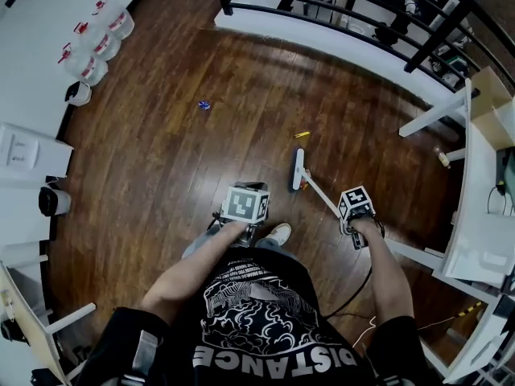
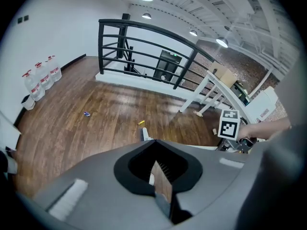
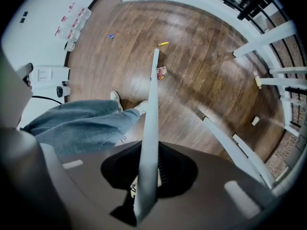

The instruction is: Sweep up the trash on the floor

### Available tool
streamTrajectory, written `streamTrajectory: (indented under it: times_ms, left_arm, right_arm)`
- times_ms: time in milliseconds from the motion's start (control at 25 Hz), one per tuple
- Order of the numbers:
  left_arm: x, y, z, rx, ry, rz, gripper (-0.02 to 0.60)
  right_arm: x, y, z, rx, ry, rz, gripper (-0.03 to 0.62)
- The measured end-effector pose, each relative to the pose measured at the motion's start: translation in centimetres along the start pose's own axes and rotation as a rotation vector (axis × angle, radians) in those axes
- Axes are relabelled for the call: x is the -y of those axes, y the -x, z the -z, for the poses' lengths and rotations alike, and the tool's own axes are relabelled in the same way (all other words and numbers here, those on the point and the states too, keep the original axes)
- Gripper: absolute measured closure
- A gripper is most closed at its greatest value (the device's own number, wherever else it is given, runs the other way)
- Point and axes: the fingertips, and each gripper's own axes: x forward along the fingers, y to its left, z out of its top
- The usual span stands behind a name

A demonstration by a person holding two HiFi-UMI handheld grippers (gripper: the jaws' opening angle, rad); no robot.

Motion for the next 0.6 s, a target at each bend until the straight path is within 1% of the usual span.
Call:
streamTrajectory:
  times_ms: [80,120,240,280,440,600]
  left_arm:
    - [0.3,-0.3,-0.5,0.006,0.001,0.016,0.577]
    - [0.4,-0.5,-0.7,0.007,-0.005,0.025,0.577]
    - [0.1,-1.0,-1.1,0.002,-0.024,0.047,0.577]
    - [-0.3,-1.1,-1.2,-0.002,-0.026,0.053,0.577]
    - [-2.9,-1.5,-2.2,-0.013,-0.032,0.080,0.577]
    - [-7.3,-2.4,-4.6,-0.021,-0.041,0.096,0.577]
  right_arm:
    - [-0.6,-0.2,0.8,0.032,-0.001,-0.016,0.530]
    - [-1.2,-0.3,1.0,0.051,-0.012,-0.038,0.531]
    - [-4.0,-0.4,0.7,0.096,-0.071,-0.135,0.531]
    - [-5.0,-0.4,0.3,0.105,-0.081,-0.156,0.531]
    - [-9.5,0.0,-2.3,0.139,-0.104,-0.196,0.528]
    - [-14.1,1.1,-6.2,0.175,-0.151,-0.248,0.528]
